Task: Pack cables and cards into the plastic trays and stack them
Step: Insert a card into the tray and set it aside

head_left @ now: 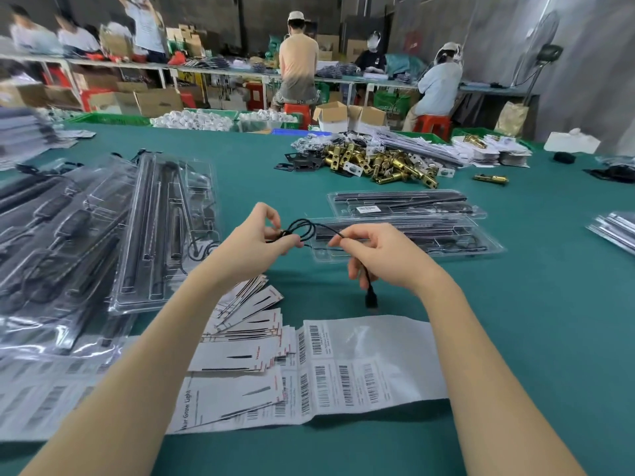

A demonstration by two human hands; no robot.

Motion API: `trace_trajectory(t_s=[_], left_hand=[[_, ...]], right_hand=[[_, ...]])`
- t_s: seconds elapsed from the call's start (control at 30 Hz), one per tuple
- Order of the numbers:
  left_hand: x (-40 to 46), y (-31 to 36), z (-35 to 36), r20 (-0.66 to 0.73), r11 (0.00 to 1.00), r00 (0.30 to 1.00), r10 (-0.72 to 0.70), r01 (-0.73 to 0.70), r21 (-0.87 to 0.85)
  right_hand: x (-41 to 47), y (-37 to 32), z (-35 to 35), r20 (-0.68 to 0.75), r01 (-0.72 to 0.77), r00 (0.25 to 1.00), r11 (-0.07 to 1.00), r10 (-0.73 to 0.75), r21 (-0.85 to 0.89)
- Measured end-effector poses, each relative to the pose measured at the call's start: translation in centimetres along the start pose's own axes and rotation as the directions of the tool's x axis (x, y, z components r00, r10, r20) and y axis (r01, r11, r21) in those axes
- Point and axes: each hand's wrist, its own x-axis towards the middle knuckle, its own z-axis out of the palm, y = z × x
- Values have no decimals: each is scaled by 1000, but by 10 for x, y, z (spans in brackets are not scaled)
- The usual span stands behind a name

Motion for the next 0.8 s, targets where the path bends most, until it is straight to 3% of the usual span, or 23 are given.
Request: trace_trajectory(t_s=[0.07,0.13,0.23,0.33,0.43,0.5,0.6,0.67,0.8], left_hand=[[-2,2,-1,76,993,997,0,9,-119],[-3,5,-1,116,985,993,18,2,-175],[-3,8,9,6,989,1000,8,-7,-150],[-2,9,25,-66,972,998,-19,3,-237],[-3,8,34,-2,896,1000,-30,26,-444],[-3,8,34,55,802,998,-24,52,-595],[-2,5,32,114,744,993,16,65,-665],[-2,1,28,171,758,982,84,48,-650],[-4,1,20,252,884,944,212,-75,-462]], right_hand=[[-4,3,-3,29,-72,997,994,69,78],[-4,3,-5,-15,-40,999,969,45,245],[-3,-3,-5,-27,74,997,926,-69,371],[-5,-6,2,186,87,971,944,-152,318],[-5,-1,9,287,-40,958,984,-12,176],[-2,4,13,224,-116,971,980,79,160],[4,13,13,73,-167,986,946,153,278],[5,17,11,26,-184,982,939,185,291],[8,21,11,-58,-218,966,915,252,339]])
